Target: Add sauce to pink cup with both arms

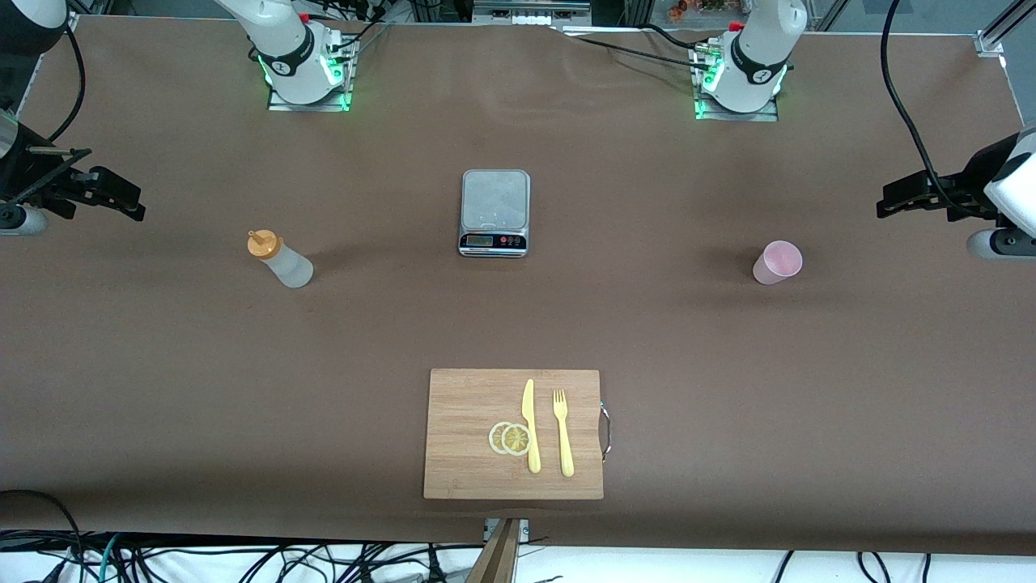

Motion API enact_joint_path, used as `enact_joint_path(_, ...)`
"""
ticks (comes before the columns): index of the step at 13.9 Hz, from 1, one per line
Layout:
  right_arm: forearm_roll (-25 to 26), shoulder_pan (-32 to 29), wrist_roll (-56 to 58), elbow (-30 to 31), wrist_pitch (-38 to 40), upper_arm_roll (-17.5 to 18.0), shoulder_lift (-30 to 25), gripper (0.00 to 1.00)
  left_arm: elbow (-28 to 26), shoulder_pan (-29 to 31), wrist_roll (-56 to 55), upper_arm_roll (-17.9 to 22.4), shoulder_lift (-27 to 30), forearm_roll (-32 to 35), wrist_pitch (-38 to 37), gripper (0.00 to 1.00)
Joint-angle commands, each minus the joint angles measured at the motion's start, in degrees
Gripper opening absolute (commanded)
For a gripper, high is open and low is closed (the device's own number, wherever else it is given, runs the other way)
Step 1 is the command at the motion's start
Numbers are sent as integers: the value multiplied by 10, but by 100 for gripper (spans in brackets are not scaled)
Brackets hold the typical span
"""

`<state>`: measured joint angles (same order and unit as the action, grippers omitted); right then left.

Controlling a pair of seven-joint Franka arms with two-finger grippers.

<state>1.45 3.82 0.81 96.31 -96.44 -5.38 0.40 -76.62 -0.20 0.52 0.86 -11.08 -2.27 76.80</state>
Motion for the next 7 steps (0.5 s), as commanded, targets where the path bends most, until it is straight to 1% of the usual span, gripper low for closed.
enact_joint_path(1,-10,-1,0,3,-5,-1,-4,100,20,-3,-2,-1,-9,6,-6,100)
enact_joint_path(7,-9,-1,0,3,-5,-1,-4,100,20,-7,-2,-2,-9,5,-6,100)
